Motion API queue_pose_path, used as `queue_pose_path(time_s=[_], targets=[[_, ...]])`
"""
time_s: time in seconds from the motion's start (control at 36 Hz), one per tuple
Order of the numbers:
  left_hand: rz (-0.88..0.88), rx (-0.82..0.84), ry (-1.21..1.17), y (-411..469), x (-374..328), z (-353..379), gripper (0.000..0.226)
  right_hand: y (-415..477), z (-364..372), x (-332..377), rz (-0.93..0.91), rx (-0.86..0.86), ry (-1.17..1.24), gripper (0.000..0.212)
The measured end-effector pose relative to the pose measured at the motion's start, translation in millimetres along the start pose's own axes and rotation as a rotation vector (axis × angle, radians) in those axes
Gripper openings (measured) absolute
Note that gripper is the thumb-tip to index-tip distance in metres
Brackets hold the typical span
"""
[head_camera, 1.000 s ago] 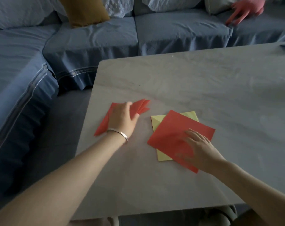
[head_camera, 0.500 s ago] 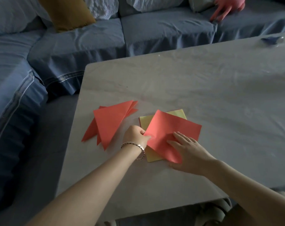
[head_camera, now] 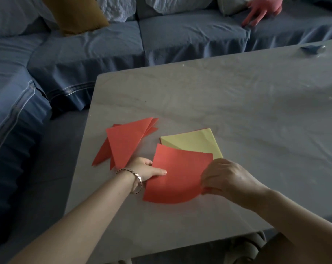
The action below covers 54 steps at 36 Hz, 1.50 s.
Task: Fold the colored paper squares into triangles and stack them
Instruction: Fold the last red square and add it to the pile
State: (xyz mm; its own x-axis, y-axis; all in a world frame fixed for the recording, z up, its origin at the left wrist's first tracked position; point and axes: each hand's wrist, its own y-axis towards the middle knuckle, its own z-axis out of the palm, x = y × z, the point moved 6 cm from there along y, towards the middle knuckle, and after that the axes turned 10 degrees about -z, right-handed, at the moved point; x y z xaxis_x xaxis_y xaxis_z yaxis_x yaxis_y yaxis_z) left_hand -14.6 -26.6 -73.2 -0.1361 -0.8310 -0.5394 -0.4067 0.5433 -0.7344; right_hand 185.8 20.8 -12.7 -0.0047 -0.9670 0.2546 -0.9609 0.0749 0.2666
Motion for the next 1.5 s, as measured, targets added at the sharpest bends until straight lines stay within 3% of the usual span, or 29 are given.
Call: queue_pose_path(time_s=[0.06, 0.17, 0.25, 0.28, 0.33, 0.36, 0.42, 0.56, 0.64, 0.72, 0.89, 1.0, 1.14, 1.31, 1.5], targets=[[0.024, -0.09, 0.028, 6, -3, -3, 0.046, 4, 1, 3, -0.003, 0.019, 0.041, 0.025], [0.148, -0.235, 0.172, 4, -15, -4, 0.026, 2, 4, -10, 0.162, -0.019, 0.231, 0.029], [0.194, -0.255, 0.193, -8, -21, -2, 0.046, -7, 7, -27, 0.335, -0.09, 0.326, 0.02], [0.222, -0.271, 0.202, -13, -23, -3, 0.044, -9, 7, -31, 0.403, -0.129, 0.365, 0.014], [0.304, -0.302, 0.244, -24, -26, -6, 0.011, -11, 4, -35, 0.52, -0.235, 0.473, 0.018], [0.346, -0.317, 0.251, -31, -29, -7, 0.019, -10, 2, -35, 0.556, -0.296, 0.527, 0.025], [0.442, -0.298, 0.318, -43, -34, -3, 0.037, -2, -9, -31, 0.583, -0.417, 0.55, 0.03], [0.692, -0.204, 0.403, -81, -52, 11, 0.019, 26, -28, -18, 0.542, -0.415, 0.469, 0.028], [0.697, -0.145, 0.326, -88, -55, 11, 0.02, 35, -26, -17, 0.574, -0.378, 0.553, 0.012], [0.661, -0.127, 0.189, -93, -55, 7, 0.016, 36, -23, -18, 0.616, -0.409, 0.577, 0.01], [0.714, -0.326, 0.075, -104, -48, -5, 0.01, 36, -24, -14, 0.64, -0.497, 0.637, 0.014], [0.718, -0.279, 0.087, -107, -46, 2, 0.017, 37, -30, -8, 0.604, -0.512, 0.64, 0.023], [0.737, -0.361, 0.022, -107, -45, -3, 0.033, 37, -36, -8, 0.605, -0.582, 0.635, 0.031], [0.699, -0.376, -0.07, -106, -43, -10, 0.033, 25, -37, -13, 0.714, -0.66, 0.7, 0.02], [0.764, -0.41, -0.068, -109, -46, -9, 0.019, 22, -36, -11, 0.75, -0.708, 0.693, 0.025]])
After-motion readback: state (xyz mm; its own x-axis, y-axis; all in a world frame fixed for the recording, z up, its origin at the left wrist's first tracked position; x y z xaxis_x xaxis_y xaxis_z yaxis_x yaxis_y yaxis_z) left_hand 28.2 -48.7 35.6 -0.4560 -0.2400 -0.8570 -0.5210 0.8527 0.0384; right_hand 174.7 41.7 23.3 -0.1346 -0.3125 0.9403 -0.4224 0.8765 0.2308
